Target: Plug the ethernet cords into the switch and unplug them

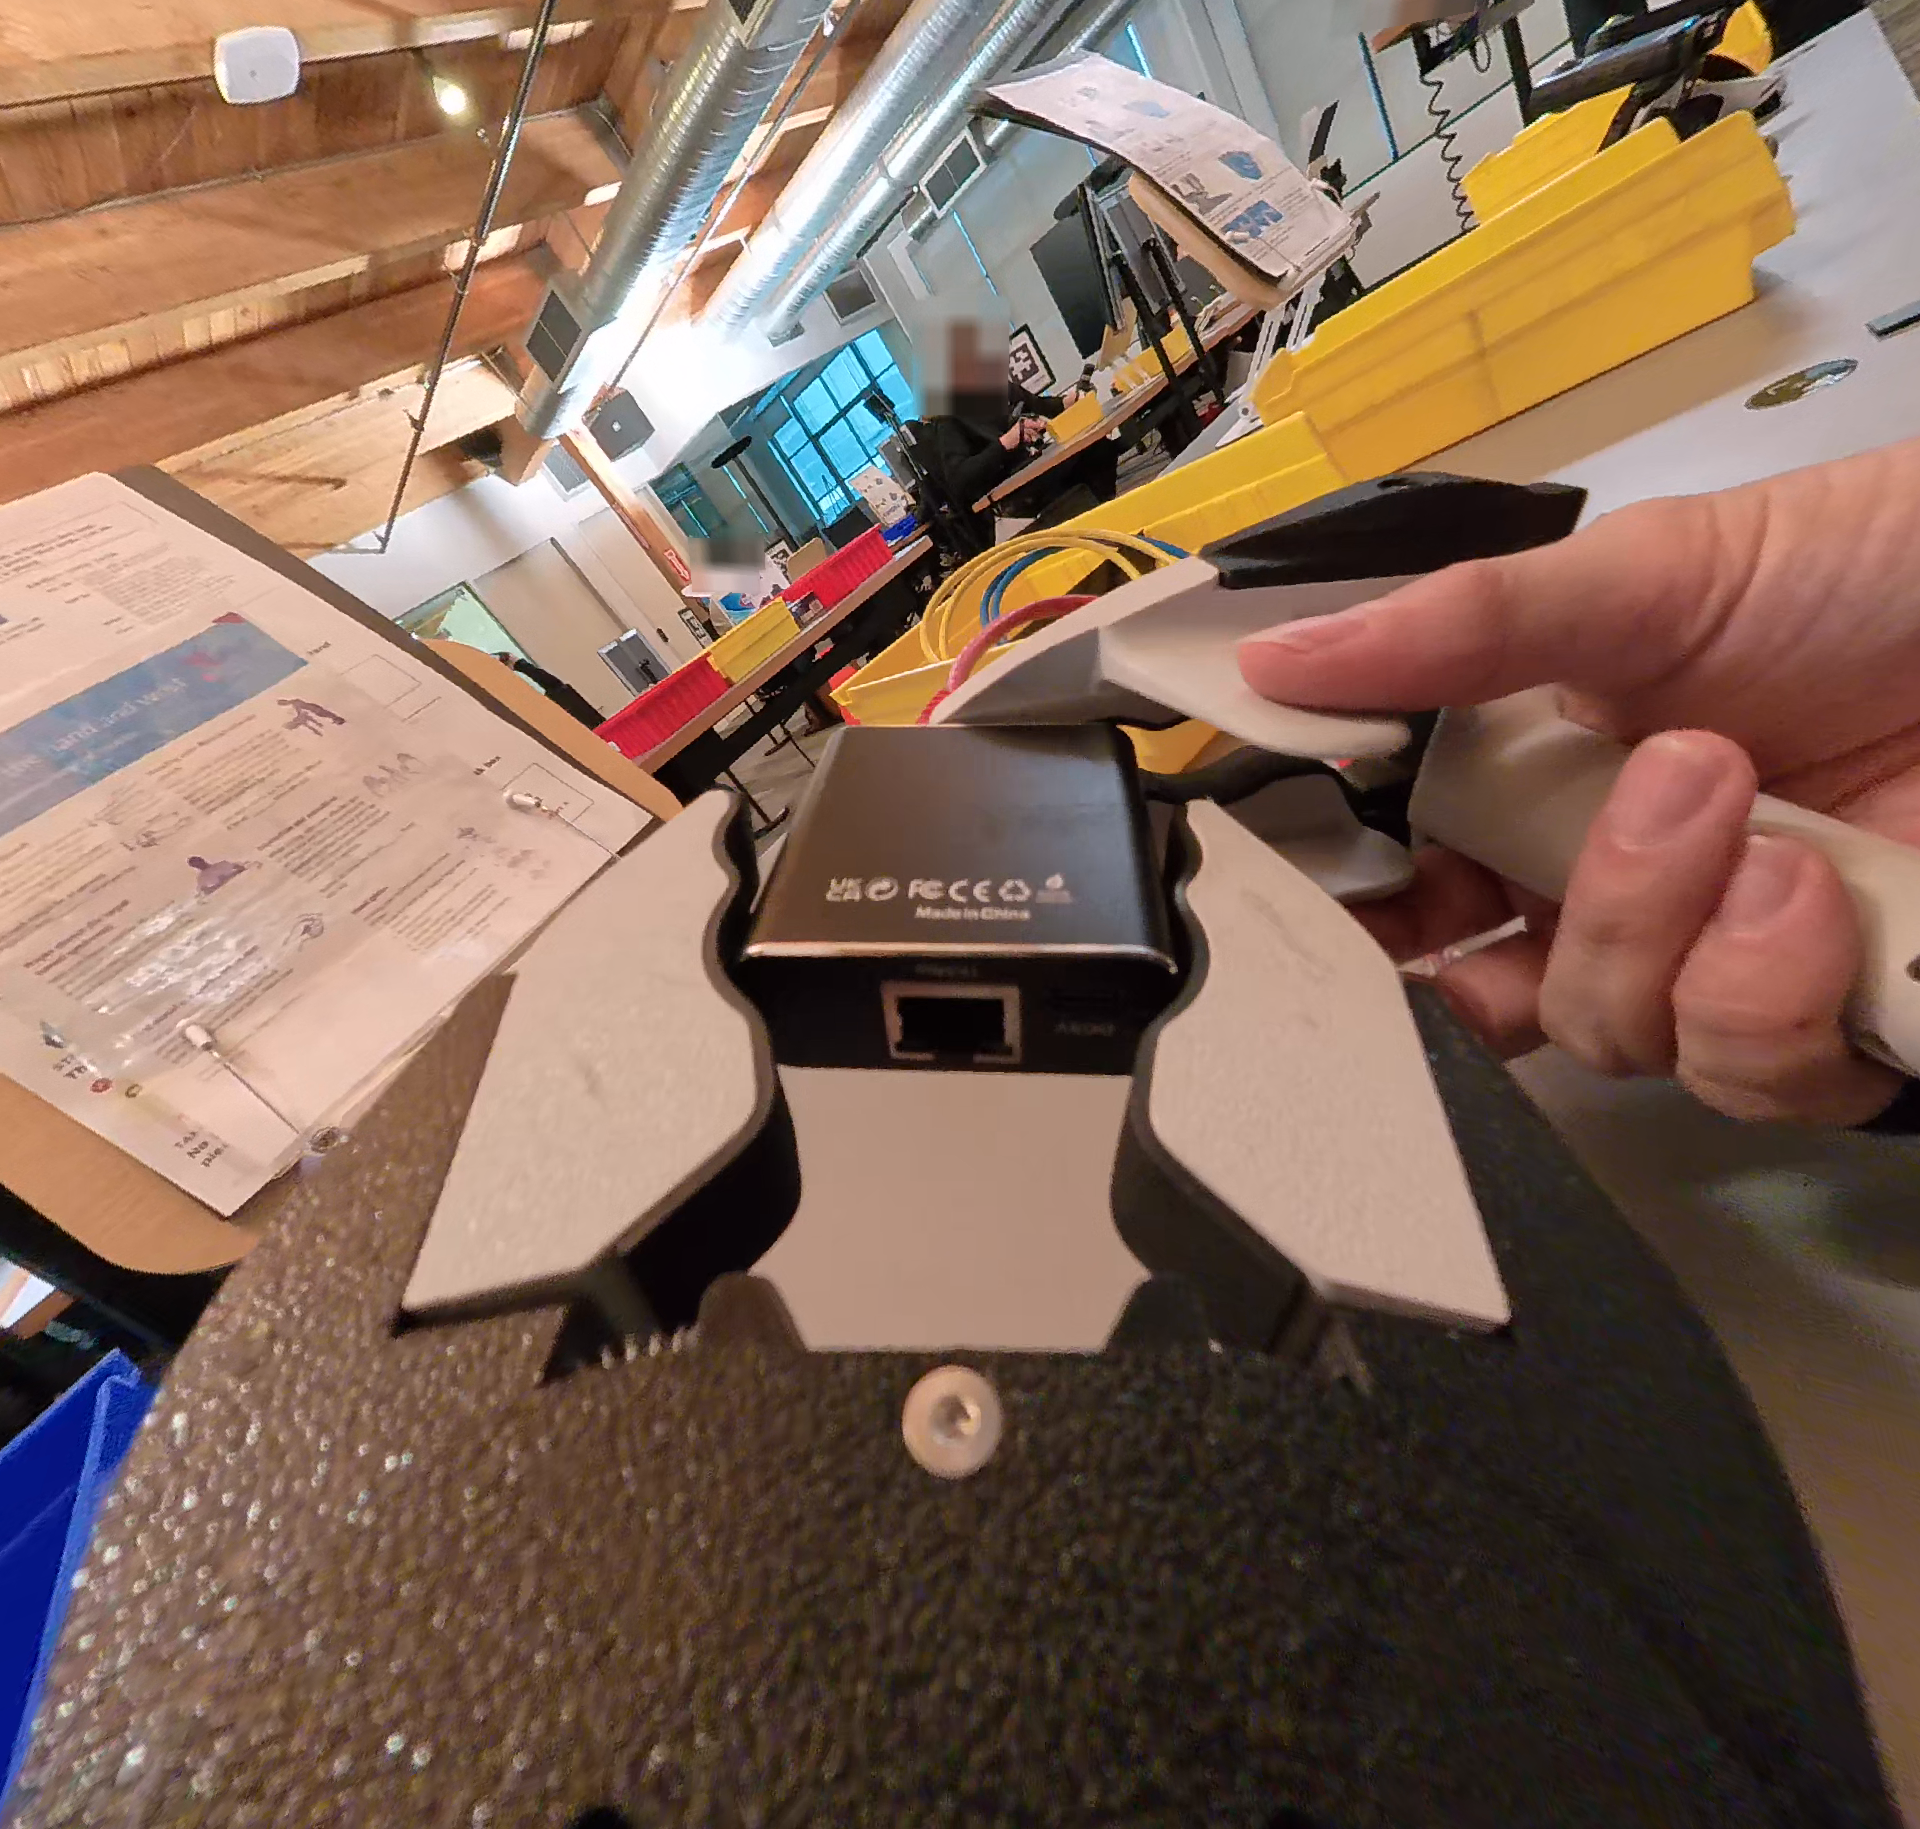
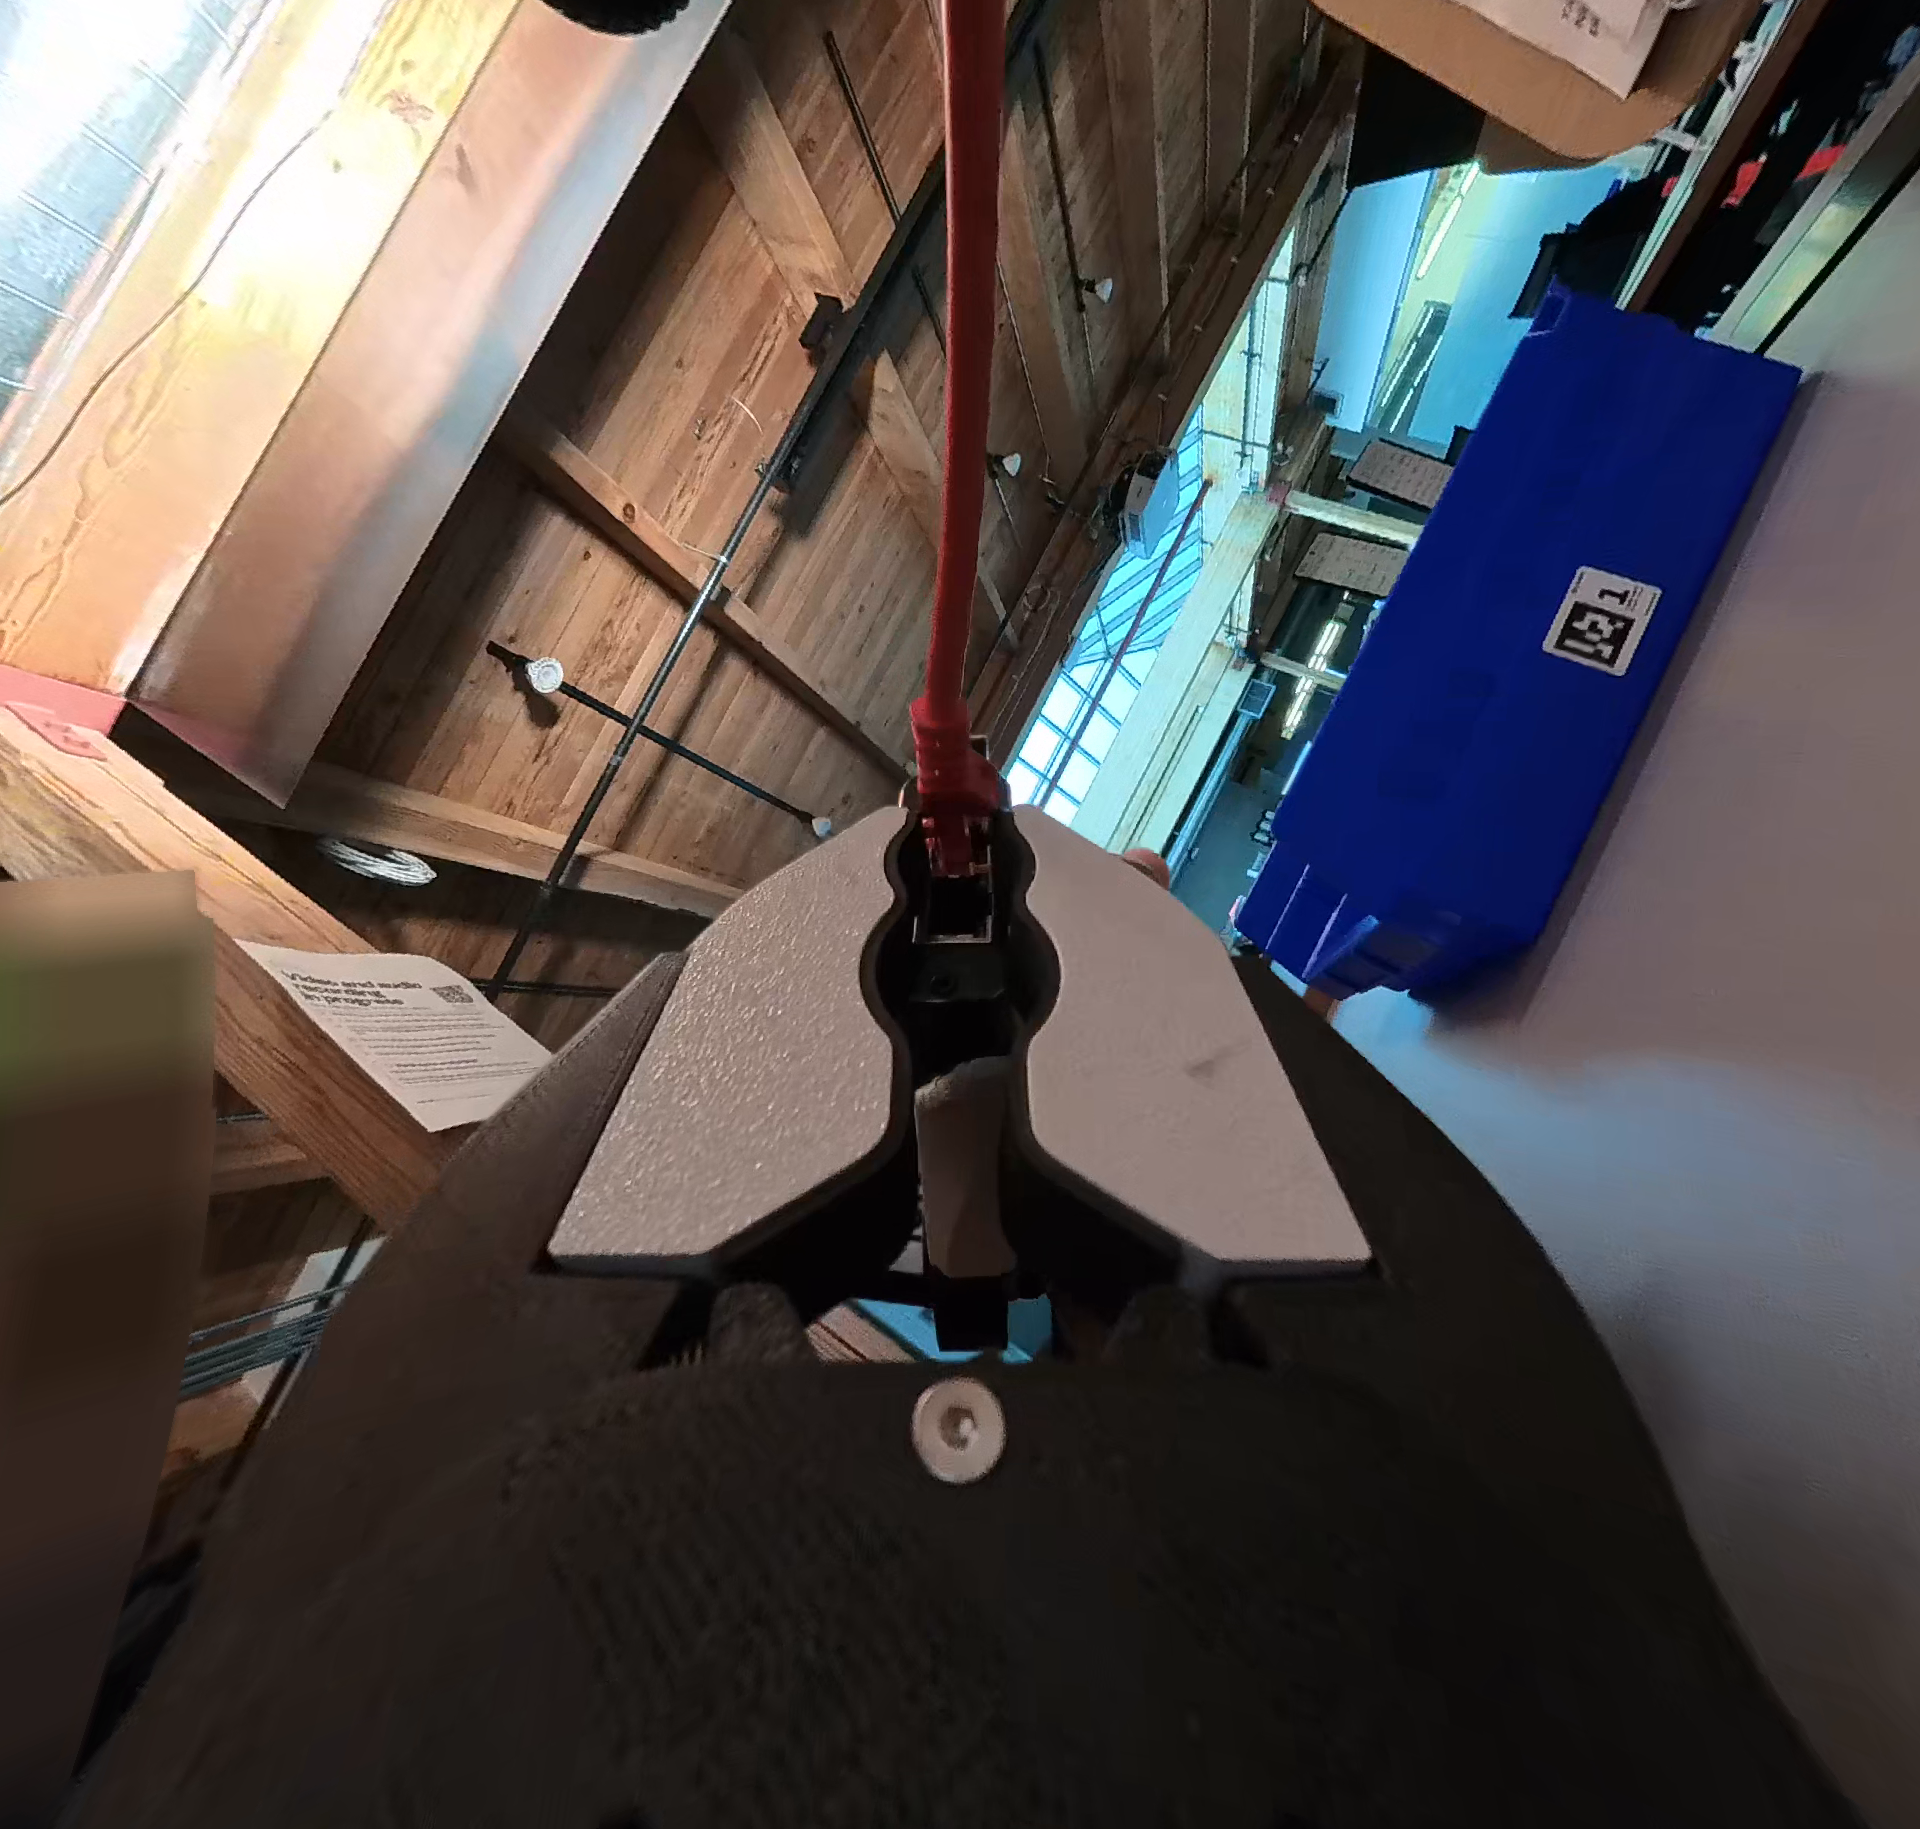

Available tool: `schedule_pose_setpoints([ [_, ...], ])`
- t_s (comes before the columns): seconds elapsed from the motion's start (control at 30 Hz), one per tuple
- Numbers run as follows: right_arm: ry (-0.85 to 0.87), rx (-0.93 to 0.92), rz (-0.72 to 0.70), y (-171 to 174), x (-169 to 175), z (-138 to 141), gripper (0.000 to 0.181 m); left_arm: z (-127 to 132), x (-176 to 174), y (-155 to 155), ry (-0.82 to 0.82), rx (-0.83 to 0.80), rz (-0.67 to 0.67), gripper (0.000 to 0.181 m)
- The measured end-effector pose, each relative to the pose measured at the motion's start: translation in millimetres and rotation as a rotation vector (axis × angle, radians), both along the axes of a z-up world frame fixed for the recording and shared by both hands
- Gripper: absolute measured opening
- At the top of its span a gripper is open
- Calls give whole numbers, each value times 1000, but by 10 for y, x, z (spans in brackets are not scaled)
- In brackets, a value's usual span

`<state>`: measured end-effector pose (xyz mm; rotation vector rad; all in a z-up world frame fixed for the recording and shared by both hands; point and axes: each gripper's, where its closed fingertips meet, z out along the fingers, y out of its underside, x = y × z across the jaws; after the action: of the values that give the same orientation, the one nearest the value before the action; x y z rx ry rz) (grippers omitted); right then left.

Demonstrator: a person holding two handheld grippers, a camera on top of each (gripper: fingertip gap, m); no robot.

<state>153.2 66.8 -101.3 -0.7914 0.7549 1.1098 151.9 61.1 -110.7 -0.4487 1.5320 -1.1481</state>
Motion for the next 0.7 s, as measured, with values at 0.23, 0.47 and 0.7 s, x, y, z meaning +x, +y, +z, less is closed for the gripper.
schedule_pose_setpoints([
  [0.23,-185,-40,-40,-46,-53,30,13,-13,7,-22,-8,19,-1,74],
  [0.47,-285,-31,-77,-53,-49,25,12,-32,35,-16,-41,36,50,74],
  [0.7,-333,-45,-95,-31,-24,12,13,-48,63,-7,-14,-34,44,74],
])
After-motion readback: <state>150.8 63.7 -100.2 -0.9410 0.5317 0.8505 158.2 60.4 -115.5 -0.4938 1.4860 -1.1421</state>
